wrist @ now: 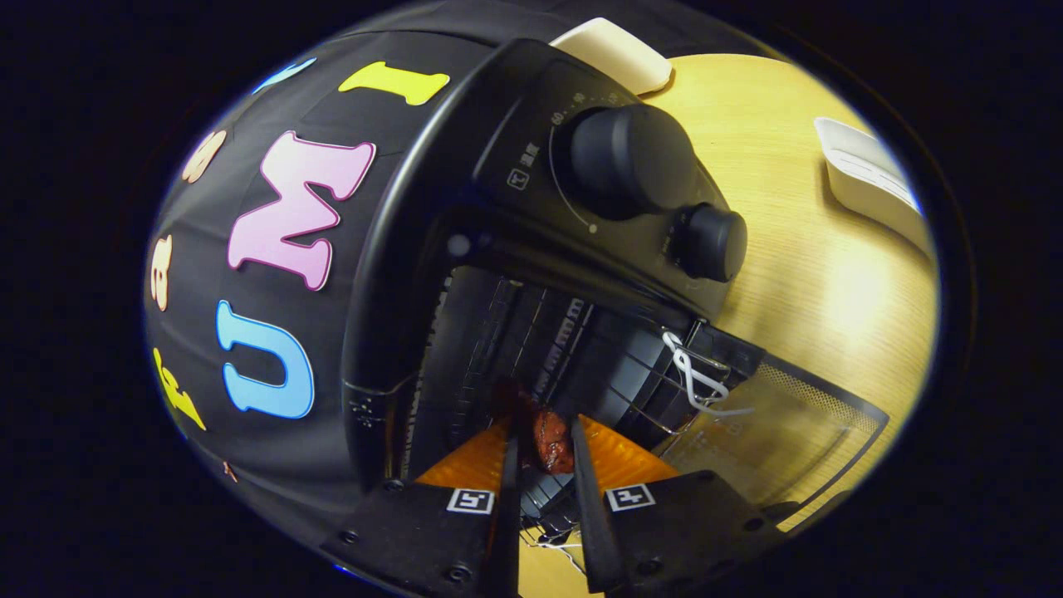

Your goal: Open the toaster oven, put the food inside, and close the toaster oven door.

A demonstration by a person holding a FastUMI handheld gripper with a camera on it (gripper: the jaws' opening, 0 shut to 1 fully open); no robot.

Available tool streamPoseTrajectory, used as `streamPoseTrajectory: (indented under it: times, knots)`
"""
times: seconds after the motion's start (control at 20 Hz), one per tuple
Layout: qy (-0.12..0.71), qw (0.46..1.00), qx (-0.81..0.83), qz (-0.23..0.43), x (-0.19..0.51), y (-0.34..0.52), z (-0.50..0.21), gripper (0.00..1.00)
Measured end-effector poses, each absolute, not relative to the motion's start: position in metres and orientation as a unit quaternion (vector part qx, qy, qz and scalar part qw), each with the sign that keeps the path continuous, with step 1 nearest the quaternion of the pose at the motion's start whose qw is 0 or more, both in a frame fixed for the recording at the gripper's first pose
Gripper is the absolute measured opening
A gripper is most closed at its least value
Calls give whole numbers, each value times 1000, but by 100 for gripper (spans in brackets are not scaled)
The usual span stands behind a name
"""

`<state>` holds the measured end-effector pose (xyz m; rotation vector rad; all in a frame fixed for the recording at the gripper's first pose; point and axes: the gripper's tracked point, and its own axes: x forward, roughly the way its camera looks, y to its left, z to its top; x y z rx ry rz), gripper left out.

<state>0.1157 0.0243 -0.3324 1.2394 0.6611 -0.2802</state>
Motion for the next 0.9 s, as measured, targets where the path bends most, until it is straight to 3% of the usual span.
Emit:
streamPoseTrajectory:
  times: [0.15,0.5,0.7,0.9]
  knots:
    - [308,754,561,-149,110,11,-331,53]
    - [330,751,549,-161,88,9,-324,71]
    - [331,755,543,-161,77,10,-320,98]
    - [315,763,544,-150,71,10,-306,98]
